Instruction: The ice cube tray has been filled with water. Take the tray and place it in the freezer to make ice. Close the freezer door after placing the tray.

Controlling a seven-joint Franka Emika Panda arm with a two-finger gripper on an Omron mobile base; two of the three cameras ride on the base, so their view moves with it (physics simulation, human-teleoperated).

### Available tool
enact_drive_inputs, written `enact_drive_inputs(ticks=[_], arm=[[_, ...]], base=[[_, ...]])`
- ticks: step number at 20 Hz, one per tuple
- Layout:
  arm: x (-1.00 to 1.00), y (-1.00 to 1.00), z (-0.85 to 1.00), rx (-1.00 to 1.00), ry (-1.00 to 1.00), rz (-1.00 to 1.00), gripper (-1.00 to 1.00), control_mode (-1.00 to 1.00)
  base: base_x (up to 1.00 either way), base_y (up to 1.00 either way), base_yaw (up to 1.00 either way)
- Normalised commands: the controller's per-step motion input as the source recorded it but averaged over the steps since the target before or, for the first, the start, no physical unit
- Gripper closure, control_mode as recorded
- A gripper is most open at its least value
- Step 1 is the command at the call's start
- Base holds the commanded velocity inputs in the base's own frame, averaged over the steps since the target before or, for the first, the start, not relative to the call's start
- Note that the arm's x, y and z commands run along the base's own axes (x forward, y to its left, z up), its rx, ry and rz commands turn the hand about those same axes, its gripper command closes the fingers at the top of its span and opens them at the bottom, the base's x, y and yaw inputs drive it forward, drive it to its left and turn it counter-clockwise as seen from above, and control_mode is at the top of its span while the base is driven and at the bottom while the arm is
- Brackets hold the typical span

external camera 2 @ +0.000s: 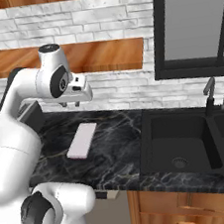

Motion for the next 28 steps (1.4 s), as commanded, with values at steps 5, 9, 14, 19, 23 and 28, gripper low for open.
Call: enact_drive_inputs(ticks=[5, 9, 14, 19, 23, 28], arm=[[0.00, 0.00, -0.22, 0.00, -0.08, -0.03, -1.00, -1.00], [0.04, 0.00, -0.39, 0.00, -0.23, -0.07, -1.00, -1.00], [0.09, 0.00, -0.36, -0.04, -0.16, -0.04, -1.00, -1.00], [0.00, 0.00, -0.45, 0.00, -0.02, -0.13, -1.00, -1.00], [0.00, 0.00, -0.20, 0.14, 0.08, -0.16, -1.00, -1.00], [0.08, 0.00, -0.15, 0.17, 0.03, -0.14, -1.00, -1.00]], base=[[0.00, 0.00, 0.00], [0.00, 0.00, 0.00], [0.00, 0.00, 0.00], [0.00, 0.00, 0.00], [0.00, 0.00, 0.00], [0.00, 0.00, 0.00]])
